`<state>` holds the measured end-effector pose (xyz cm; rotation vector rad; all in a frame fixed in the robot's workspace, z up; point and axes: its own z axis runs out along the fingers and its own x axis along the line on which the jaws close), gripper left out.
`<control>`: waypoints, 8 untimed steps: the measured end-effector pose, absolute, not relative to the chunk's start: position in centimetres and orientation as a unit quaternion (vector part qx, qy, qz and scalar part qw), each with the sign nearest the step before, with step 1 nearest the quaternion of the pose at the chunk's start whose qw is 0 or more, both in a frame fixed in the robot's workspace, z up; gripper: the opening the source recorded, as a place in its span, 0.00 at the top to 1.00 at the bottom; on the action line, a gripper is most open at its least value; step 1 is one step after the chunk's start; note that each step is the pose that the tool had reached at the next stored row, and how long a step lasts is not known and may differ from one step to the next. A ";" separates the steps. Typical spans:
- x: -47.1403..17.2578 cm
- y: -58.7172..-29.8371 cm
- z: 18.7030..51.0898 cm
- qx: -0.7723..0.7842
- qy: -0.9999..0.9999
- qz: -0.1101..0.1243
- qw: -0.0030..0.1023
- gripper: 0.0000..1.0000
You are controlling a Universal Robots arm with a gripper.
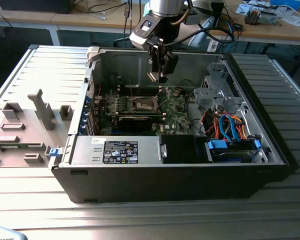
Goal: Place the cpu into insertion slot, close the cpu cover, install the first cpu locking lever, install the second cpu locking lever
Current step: 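Place the cpu into insertion slot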
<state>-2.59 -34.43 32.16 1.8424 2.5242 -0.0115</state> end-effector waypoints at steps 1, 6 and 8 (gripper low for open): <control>-2.6 -34.4 32.2 0.590 0.807 -0.004 0.008 0.46; -2.6 -34.4 32.2 0.593 0.805 -0.004 0.008 0.46; -2.6 -34.4 32.2 0.594 0.804 -0.004 0.008 0.46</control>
